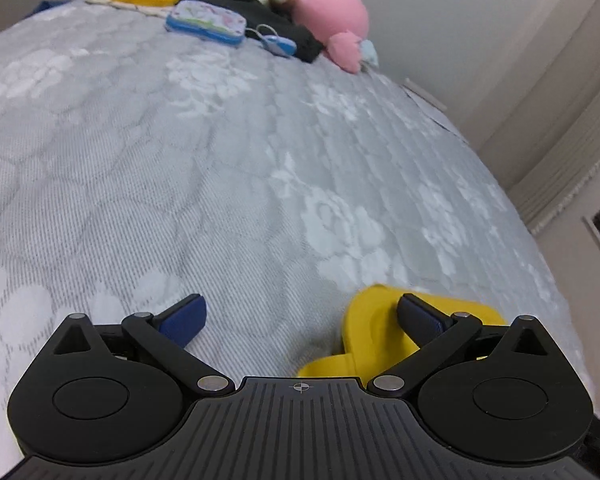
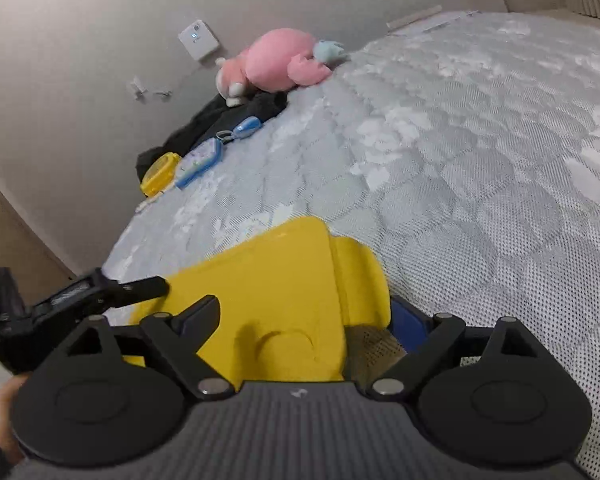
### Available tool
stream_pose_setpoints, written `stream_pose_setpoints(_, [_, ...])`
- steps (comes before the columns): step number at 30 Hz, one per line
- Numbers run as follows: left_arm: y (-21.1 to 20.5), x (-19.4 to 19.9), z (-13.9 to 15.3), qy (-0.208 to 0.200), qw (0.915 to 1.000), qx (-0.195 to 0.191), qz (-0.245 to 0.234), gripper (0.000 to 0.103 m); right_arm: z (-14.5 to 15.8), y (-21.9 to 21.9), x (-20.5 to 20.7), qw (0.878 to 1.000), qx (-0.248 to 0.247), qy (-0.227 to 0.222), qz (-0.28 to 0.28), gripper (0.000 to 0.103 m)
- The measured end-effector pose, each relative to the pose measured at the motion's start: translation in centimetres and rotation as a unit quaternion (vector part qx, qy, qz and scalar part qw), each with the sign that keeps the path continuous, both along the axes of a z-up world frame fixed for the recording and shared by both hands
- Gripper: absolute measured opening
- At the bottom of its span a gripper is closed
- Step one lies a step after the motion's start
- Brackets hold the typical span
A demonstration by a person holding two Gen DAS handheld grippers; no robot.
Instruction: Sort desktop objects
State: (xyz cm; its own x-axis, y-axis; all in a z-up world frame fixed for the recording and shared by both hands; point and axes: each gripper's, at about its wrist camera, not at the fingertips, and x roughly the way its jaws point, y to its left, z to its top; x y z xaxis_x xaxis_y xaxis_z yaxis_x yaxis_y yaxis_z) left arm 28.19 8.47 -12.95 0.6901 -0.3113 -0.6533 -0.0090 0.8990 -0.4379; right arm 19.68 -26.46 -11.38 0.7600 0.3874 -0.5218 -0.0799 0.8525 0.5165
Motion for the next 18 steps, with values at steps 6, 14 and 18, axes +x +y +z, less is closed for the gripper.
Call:
stream_pose_setpoints(6, [1.9,-2.7,2.5,0.005,0.9980,-0.054,0.031,0.103,1.0,-0.5,-1.6,0.999,-0.040,-0.014,-0.012,0.088])
stream_pose_setpoints(14, [0.3,-6.2,1.5,0.091,0.9953,-0.024,0.022,0.103,1.5,0.8,-1.7,0.995,-0.094,0.012,0.002,0.087])
stream_pose_setpoints(18, [0.5,-6.8,1.0,0.117,0.9914,-0.028,0.051,0.103,0.2,0.3,-1.4,0.996,-0.065,0.054,-0.004,0.087])
